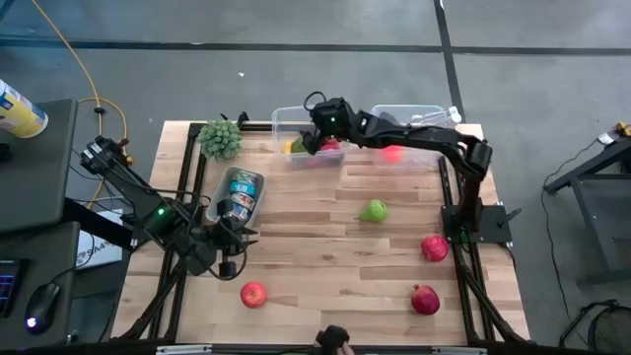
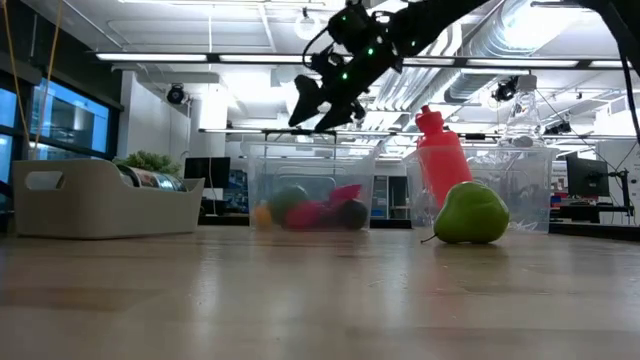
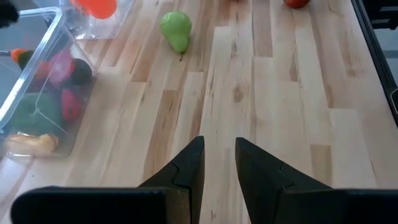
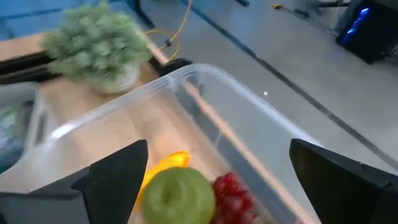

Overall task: Pick & Place Food Item
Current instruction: Put the red apple into the left transparent bin

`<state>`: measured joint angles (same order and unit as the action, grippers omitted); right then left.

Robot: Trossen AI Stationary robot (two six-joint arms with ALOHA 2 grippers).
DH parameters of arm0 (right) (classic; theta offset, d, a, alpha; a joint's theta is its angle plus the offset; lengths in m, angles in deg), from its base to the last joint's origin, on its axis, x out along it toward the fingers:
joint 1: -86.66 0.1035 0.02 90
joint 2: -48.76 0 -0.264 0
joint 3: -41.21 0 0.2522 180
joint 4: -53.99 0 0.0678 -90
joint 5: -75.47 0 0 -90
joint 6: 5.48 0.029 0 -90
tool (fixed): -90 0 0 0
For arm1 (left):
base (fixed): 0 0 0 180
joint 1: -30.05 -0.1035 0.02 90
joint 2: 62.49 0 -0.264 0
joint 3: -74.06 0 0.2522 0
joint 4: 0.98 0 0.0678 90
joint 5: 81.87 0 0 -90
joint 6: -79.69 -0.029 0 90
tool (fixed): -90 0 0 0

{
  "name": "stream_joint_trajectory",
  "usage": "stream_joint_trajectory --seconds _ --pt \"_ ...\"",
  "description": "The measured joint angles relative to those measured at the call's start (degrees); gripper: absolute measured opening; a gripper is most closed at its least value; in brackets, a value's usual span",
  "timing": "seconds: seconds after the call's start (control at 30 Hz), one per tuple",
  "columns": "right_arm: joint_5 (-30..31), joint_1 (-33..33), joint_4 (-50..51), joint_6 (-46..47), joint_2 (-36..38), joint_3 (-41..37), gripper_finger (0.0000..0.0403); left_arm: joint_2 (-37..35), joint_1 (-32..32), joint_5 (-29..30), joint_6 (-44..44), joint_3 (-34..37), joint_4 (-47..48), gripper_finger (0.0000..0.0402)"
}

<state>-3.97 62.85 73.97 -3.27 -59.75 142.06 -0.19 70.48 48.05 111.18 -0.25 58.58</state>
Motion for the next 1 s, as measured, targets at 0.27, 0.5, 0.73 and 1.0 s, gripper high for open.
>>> stream_joint_trajectory --seconds 0.27,0.5,0.73,1.0 --pt "10.01 9.24 2.80 -10.99 7.19 0.08 0.0377 0.00 -0.31 -0.02 0.00 0.00 -0.02 0.0083" --pt "11.82 17.06 13.77 -9.50 15.05 0.04 0.0377 -0.02 -0.31 0.02 0.00 0.00 0.00 0.0083" --pt "11.99 22.47 28.56 -8.14 20.12 0.03 0.0378 0.00 -0.31 -0.01 -0.02 0.00 -0.02 0.0083" --pt "7.00 23.10 40.08 1.09 23.31 0.02 0.0378 0.00 -0.31 -0.03 -0.02 0.00 -0.53 0.0083"
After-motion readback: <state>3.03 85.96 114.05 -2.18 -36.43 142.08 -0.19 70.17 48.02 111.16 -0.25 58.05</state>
